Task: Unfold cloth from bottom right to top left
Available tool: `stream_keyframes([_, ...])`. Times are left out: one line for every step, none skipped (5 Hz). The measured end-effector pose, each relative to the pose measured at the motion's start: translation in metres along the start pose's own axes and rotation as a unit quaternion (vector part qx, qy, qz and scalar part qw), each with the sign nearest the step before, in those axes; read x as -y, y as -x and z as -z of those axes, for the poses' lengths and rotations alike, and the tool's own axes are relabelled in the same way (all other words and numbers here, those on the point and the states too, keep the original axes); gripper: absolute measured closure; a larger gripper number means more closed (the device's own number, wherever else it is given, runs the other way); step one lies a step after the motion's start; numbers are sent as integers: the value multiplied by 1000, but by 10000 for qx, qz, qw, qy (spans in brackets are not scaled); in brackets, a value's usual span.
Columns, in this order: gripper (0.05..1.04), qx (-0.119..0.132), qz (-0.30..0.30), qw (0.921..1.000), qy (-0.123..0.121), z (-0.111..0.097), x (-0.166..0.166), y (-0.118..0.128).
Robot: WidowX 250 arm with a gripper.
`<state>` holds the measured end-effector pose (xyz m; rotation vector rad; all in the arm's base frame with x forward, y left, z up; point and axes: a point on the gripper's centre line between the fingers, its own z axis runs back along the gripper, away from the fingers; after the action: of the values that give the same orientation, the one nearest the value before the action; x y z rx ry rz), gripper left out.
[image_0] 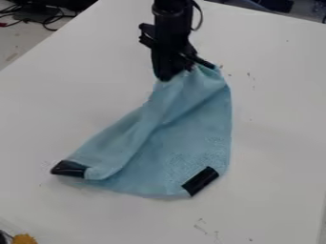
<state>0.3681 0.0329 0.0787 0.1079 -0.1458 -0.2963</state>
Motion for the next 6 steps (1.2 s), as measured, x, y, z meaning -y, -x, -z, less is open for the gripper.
stream_keyframes([1029,-124,395,9990,-181,-3,-30,-7])
stream_keyframes([1029,-292,585,9975,-272,0,-61,1])
stream_keyframes([1029,-256,791,9955,-446,9,-81,5])
stream_keyframes([1029,-284,817,9943,-623,15,-108,10])
stream_keyframes([1029,-200,791,9944,-677,25,-130,14])
stream_keyframes([1029,-87,759,9946,-696,37,-148,15])
